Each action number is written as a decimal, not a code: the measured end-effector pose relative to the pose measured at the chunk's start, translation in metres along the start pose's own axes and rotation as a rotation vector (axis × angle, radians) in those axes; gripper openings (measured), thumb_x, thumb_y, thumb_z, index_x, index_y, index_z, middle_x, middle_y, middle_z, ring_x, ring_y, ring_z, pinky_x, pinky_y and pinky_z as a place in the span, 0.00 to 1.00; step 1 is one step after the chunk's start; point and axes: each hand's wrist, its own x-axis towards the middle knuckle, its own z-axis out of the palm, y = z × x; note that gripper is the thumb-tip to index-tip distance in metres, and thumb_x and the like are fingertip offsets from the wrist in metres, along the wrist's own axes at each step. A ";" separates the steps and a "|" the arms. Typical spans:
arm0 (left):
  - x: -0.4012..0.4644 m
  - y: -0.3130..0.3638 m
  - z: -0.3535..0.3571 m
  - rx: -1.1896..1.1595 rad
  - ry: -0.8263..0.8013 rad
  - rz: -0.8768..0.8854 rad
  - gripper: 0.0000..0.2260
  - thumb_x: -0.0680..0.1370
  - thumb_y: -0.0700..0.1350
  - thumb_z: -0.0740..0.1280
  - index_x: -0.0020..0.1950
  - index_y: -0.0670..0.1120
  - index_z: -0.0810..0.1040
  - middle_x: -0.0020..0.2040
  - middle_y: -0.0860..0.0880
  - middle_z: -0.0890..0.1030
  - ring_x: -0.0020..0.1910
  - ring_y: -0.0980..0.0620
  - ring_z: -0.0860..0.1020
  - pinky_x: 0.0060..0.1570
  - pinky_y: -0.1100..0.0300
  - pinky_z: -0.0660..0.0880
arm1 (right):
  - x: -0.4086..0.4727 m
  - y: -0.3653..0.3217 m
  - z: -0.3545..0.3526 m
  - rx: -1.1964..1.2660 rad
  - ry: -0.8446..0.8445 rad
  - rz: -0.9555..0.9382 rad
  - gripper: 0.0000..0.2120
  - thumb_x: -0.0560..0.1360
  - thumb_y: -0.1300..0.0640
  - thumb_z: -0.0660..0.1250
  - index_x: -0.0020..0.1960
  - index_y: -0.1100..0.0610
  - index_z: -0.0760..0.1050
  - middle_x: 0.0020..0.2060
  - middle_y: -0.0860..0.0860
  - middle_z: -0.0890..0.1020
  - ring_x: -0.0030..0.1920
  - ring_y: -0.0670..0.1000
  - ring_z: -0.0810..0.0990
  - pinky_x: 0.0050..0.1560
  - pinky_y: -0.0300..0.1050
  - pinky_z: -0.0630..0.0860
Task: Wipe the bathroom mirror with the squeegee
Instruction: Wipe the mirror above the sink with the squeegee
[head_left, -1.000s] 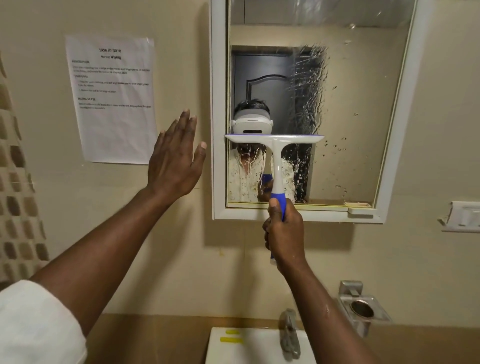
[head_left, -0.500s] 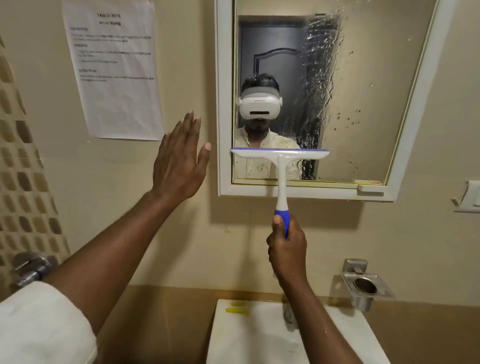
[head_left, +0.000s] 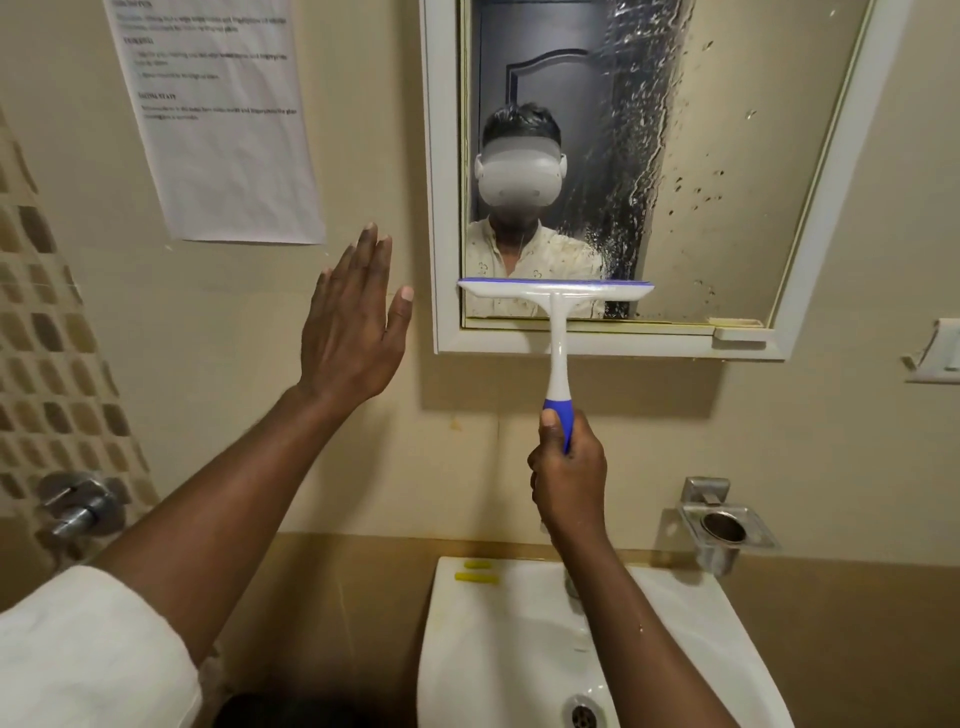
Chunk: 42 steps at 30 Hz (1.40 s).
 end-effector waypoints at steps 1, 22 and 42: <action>-0.002 -0.001 -0.001 0.002 -0.001 -0.003 0.26 0.81 0.55 0.47 0.77 0.49 0.50 0.79 0.51 0.50 0.77 0.52 0.50 0.73 0.51 0.48 | -0.004 0.003 0.000 0.002 0.000 0.010 0.10 0.79 0.46 0.58 0.40 0.47 0.67 0.29 0.51 0.71 0.29 0.53 0.67 0.34 0.48 0.68; -0.003 0.015 -0.013 0.006 -0.004 0.041 0.26 0.80 0.57 0.46 0.78 0.50 0.49 0.79 0.52 0.49 0.77 0.54 0.49 0.74 0.51 0.48 | -0.026 -0.002 -0.009 0.033 -0.034 0.135 0.12 0.78 0.46 0.59 0.40 0.52 0.69 0.28 0.51 0.72 0.26 0.49 0.68 0.32 0.45 0.68; 0.115 0.085 -0.067 -0.064 0.258 0.223 0.27 0.80 0.58 0.45 0.78 0.50 0.49 0.78 0.52 0.48 0.77 0.55 0.48 0.74 0.53 0.47 | 0.127 -0.206 -0.045 0.250 -0.159 -0.182 0.22 0.80 0.45 0.54 0.55 0.64 0.73 0.30 0.52 0.72 0.27 0.48 0.67 0.26 0.41 0.65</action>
